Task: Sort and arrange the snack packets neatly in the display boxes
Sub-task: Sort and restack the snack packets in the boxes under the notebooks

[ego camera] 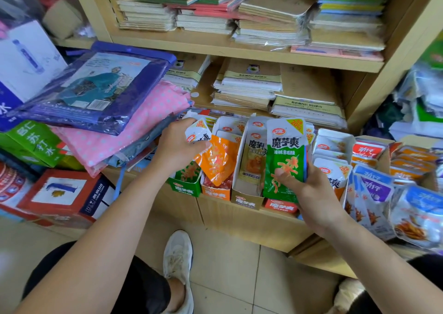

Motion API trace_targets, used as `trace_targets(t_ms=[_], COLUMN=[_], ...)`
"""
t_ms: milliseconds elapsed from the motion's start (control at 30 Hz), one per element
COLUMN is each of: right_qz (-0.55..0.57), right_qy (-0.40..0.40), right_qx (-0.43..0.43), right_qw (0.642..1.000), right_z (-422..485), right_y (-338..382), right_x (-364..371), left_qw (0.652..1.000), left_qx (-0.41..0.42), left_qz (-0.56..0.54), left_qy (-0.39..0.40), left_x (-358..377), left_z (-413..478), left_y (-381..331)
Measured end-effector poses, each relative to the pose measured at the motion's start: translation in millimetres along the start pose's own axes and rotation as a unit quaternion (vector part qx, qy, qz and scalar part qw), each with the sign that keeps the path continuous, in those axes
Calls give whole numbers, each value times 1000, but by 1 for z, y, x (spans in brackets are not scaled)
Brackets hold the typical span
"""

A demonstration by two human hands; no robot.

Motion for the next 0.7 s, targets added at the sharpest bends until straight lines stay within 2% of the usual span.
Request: trace_targets(t_ms=[100,233,300,500,633,700], right_qz=[-3,0,-2,-21,-11,4], right_qy=[-3,-1,0,10,10,8], right_qx=[0,6,11,7,8,4], right_qw=[1000,1000,1000,1000,1000,1000], right_z=[0,0,0,0,1,2], right_y=[0,-1,-2,-4,-6,-4], right_x=[2,5,6,8,9,8], left_qw=[998,985,980,987,991,998], left_qx=[28,87,88,-24,26,36], left_qz=[61,139,167,160,124,48], left_qy=[3,-58,-56,3,-38,-33], left_x=[-7,-17,-9,4,1,-7], left_z=[-6,-25,-31,-13,-18,-15], left_y=[-5,-27,-32,-4,-10,-11])
Point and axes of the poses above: each hand's wrist, its own z-axis towards the middle knuckle, its own x-axis out of the palm, y = z × x, the point moved 7 cm from there along z, towards the middle knuckle, and after that the axes turned 10 degrees about -x, right-handed, at the moved point
